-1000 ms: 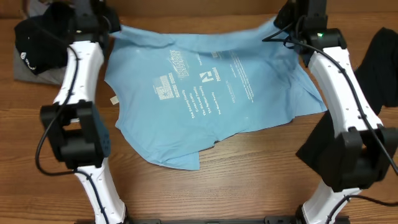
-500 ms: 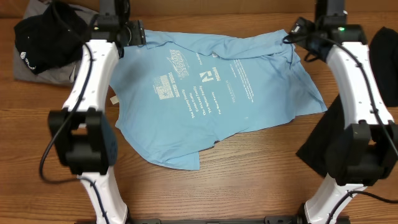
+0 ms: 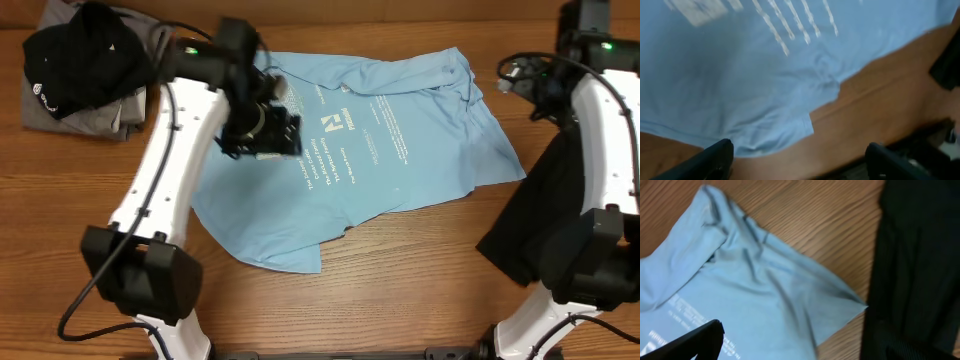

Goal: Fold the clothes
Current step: 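Release the T-shirt and move the left gripper to its lower-left hem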

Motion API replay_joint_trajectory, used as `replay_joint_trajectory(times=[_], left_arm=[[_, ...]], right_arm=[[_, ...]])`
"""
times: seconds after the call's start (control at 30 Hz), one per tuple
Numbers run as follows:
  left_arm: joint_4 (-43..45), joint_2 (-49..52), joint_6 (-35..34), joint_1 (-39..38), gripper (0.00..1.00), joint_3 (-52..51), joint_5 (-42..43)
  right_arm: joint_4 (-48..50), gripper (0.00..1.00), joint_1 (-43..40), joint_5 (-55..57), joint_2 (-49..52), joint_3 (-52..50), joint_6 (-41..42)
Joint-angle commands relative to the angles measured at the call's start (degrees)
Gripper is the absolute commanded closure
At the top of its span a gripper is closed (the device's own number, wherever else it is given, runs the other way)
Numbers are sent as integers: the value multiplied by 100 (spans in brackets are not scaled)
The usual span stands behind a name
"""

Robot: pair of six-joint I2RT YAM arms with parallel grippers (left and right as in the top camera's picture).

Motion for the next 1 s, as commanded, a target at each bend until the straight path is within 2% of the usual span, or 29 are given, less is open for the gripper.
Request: replay_joint_trajectory(times=[0.0,0.17,0.23,0.3,0.4,0.6,0.77,0.97], left_arm=[[-240,9,109,-315,13,-278,50],[-643,9,83,-713,13,-1226,79],[-623,9,83,-859,10,-1663,79],[-485,9,79,-994,10,-2122,79],[-229,9,-214,-1108,16,-2717,79],[466,7,-595,-1110,19,-3405,50],[1080,7,-1117,-1110,15,-3777,-291],[1270,7,-1687,-1119,16,-4192,-450]], right_arm=[[-33,0,-223,-13,94,-46,-74],[42,0,-389,-9,94,-46,-76],[114,0,-424,-9,94,-46,-76],[190,0,-439,-9,96,-46,-76],[289,0,-444,-9,96,-46,-76],[428,0,-444,-9,96,-46,-76],[461,0,-444,-7,96,-46,-79],[540,0,-444,11,96,-46,-81]])
